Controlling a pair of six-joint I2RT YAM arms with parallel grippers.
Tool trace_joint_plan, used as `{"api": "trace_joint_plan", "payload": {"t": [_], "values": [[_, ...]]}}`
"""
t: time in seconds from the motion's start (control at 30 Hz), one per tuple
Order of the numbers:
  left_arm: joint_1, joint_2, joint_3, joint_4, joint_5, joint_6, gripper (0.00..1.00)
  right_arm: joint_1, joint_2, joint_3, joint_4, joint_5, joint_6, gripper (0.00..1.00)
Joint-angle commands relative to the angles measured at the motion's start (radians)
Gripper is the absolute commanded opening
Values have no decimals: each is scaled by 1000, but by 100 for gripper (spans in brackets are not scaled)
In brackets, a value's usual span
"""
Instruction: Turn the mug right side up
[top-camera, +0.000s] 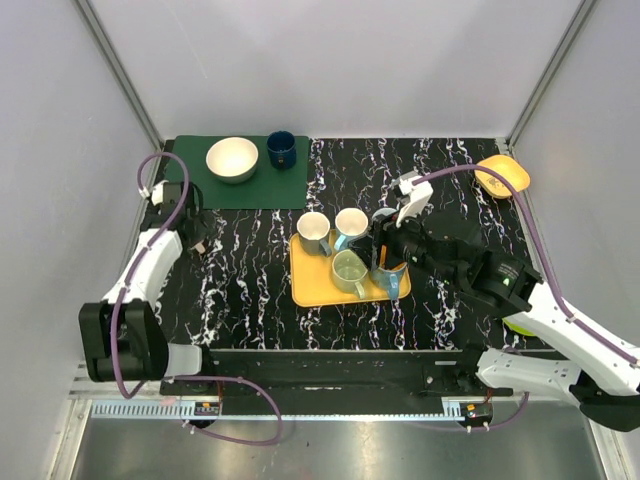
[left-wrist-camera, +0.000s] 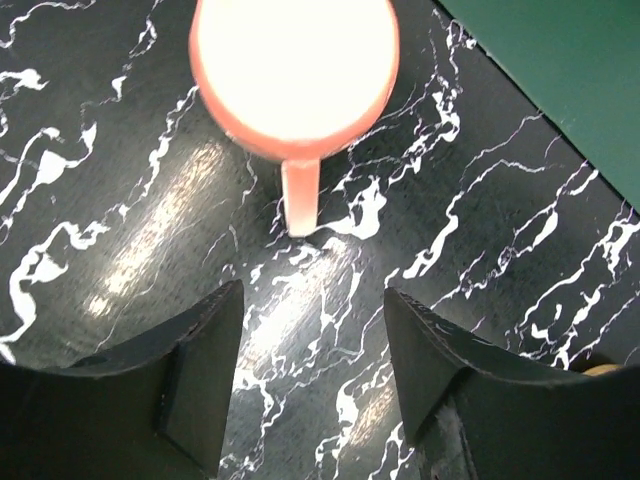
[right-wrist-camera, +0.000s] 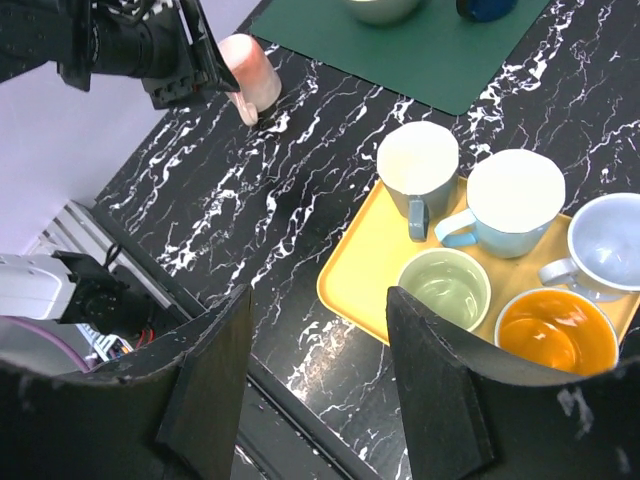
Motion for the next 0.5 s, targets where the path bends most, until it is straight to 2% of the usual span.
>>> {"api": "trace_joint_plan", "payload": {"t": [0.0, 0.2, 0.47], "values": [[24, 91, 51, 85, 27, 43, 59, 7, -18, -3, 27, 12, -47, 62], [90, 172, 38, 147, 61, 59, 54, 7, -36, -31, 32, 10, -35, 62], [113, 220, 81, 172, 84, 65, 51, 7, -27, -49, 53, 23, -38, 62]]}}
